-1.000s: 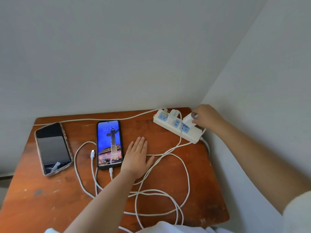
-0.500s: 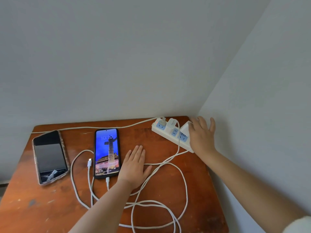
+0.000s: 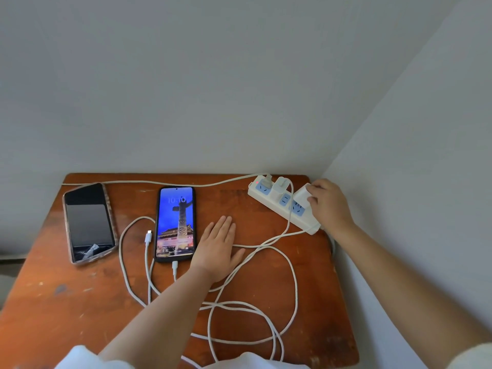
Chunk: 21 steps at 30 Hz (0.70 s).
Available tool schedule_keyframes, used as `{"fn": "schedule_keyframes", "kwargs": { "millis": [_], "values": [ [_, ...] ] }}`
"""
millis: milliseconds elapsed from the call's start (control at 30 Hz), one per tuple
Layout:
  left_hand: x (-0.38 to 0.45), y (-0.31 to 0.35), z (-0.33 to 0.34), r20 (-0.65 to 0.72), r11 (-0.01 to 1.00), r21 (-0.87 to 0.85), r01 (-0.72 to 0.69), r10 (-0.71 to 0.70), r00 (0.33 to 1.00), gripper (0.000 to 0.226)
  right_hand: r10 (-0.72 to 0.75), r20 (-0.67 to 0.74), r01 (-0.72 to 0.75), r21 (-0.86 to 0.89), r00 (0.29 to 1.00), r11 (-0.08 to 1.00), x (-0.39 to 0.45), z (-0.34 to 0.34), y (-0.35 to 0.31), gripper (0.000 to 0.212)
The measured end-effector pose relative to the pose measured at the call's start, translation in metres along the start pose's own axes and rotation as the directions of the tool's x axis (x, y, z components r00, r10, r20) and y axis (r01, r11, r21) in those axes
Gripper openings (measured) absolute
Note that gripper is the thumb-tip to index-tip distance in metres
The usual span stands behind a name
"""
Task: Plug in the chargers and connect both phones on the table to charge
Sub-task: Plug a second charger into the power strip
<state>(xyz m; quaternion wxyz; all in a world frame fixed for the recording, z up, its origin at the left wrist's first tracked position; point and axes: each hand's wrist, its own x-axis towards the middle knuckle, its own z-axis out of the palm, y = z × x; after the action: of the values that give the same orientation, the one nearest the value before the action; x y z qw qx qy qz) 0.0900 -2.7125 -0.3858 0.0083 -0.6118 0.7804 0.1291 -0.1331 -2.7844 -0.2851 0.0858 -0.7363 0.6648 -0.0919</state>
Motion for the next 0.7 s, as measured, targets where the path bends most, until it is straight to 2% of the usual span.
{"fn": "schedule_keyframes", "kwargs": {
  "millis": [400,700],
  "values": [
    [-0.0009,-0.0004,-0.0011,-0.001,1.0,-0.005,0.004,-0.004,1.0,0.066,-0.045,0.085,0.055,-0.111,0.995,0.992,0.0013,-0.006,-0.0031,0.036],
    [-0.0005,-0.0002,-0.0019,0.006,1.0,-0.008,0.003,-0.003,1.0,0.066,-0.067,0.061,0.073,-0.107,0.996,0.992,0.0059,-0.002,-0.006,0.034]
  ]
}}
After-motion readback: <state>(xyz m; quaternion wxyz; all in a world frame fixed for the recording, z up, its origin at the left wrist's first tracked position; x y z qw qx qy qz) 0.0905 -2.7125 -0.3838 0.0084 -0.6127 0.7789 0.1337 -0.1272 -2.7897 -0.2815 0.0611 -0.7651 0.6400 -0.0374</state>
